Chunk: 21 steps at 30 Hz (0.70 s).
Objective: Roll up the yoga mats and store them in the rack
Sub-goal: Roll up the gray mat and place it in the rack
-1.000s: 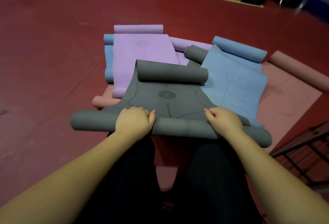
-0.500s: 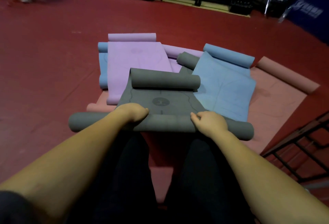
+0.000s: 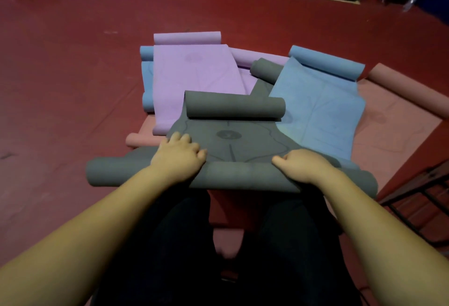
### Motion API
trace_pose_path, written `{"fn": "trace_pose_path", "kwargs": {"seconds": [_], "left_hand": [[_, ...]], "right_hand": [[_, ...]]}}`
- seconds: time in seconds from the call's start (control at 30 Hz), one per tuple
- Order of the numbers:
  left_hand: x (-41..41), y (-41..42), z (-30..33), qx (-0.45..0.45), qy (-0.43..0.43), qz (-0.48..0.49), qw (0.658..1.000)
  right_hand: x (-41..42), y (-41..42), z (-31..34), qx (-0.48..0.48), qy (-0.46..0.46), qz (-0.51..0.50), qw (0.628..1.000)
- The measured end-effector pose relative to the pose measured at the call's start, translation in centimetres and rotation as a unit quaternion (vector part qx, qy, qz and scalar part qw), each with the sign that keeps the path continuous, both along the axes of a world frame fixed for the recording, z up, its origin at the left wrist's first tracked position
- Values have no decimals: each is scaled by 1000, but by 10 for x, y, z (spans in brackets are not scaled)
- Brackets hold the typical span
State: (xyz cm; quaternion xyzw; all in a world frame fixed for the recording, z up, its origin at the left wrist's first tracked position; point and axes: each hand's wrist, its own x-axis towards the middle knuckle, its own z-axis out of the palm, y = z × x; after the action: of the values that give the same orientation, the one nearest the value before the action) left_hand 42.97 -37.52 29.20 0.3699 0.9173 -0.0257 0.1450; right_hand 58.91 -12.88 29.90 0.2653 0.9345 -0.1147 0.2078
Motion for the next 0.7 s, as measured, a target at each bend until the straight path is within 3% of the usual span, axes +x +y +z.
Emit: {"fn": "trace_pose_path", "kwargs": {"seconds": [0.1, 0.2, 0.3, 0.5, 0.63, 0.7], "left_hand": [[17, -14, -11, 108, 105, 6, 989], [24, -27, -30, 132, 156, -2, 979], [16, -19, -32, 133, 141, 13, 981], [-5, 10, -23, 118, 109, 25, 987], [-28, 21, -21, 44, 4, 49, 998], [-39, 25, -19, -13, -51, 42, 998]], "right_hand": [[-14, 6, 6, -46, -36, -21, 998], [-27, 13, 1, -74, -66, -6, 995], [-31, 20, -16, -79, -34, 0, 996], [-18, 20, -29, 28, 172, -36, 984], [-3, 10, -33, 78, 225, -70, 969], [9, 0, -43, 127, 255, -35, 958]]}}
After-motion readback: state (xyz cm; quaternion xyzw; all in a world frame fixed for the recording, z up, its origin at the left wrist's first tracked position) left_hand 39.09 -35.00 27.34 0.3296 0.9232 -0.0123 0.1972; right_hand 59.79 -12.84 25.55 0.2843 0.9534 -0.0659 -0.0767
